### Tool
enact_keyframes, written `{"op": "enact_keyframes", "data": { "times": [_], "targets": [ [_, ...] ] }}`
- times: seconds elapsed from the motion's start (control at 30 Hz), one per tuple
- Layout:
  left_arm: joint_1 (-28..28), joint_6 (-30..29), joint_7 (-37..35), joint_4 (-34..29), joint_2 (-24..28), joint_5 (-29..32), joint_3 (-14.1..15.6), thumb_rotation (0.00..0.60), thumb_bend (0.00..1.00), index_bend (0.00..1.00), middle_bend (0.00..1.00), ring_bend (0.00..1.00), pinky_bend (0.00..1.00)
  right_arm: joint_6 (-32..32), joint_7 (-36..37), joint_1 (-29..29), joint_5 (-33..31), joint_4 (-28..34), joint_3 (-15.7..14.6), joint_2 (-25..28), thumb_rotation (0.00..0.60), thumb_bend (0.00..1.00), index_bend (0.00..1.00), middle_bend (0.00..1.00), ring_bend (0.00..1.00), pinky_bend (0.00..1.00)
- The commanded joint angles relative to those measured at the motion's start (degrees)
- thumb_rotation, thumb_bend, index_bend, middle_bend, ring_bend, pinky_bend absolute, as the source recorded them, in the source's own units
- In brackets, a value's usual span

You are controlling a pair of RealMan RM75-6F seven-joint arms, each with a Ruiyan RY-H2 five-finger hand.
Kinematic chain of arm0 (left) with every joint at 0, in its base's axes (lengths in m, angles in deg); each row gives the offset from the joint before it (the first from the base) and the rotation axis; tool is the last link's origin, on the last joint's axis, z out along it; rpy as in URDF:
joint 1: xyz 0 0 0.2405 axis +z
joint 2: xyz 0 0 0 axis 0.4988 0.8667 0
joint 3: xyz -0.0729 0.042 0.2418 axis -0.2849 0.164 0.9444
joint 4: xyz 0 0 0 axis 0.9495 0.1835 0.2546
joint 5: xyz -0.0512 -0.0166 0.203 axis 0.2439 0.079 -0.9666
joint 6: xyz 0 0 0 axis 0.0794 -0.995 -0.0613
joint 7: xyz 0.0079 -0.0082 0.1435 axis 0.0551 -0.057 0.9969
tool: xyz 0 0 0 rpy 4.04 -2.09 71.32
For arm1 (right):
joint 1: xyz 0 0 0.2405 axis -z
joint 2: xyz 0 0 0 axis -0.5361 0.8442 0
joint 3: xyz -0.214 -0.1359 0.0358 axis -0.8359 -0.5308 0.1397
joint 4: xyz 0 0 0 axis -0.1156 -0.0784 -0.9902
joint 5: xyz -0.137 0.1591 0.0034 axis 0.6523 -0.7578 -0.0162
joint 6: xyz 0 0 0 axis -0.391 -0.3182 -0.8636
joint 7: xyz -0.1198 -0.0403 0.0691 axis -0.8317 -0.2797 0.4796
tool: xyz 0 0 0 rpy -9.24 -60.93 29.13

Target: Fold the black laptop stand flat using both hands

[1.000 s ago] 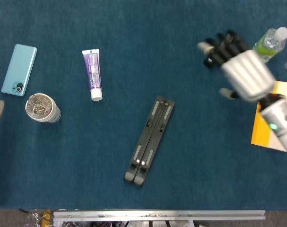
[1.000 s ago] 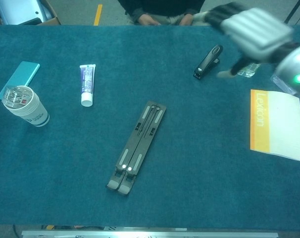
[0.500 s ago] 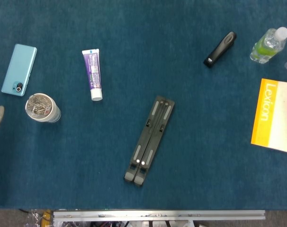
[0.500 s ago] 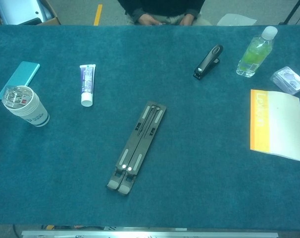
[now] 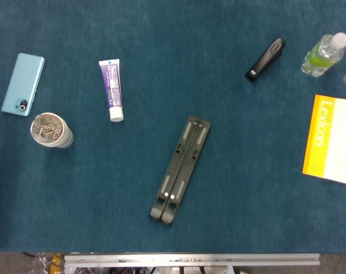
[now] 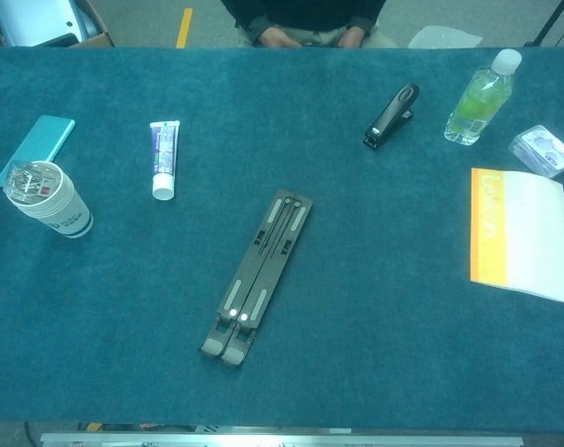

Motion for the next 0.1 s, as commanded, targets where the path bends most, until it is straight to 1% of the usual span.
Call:
{"op": "enact_keyframes", "data": {
  "times": [0.03, 0.1],
  "targets": [
    [-0.09, 0.31, 0.29, -0.02, 0.00, 0.10, -0.06, 0.600, 0.34, 0.00, 0.00, 0.00, 0.00, 0.03, 0.18, 0.58, 0.37, 0.09, 0.50, -0.10, 0.600, 0.07, 0.00, 0.16, 0.01, 0.00],
    [-0.16, 0.45, 0.40, -0.15, 0.00, 0.12, -0.11, 0.600, 0.34, 0.00, 0.00, 0.00, 0.00, 0.13, 0.43, 0.98, 0.47, 0.06, 0.83, -0.13, 0.600, 0.07, 0.00, 0.16, 0.01, 0.00]
  ]
}}
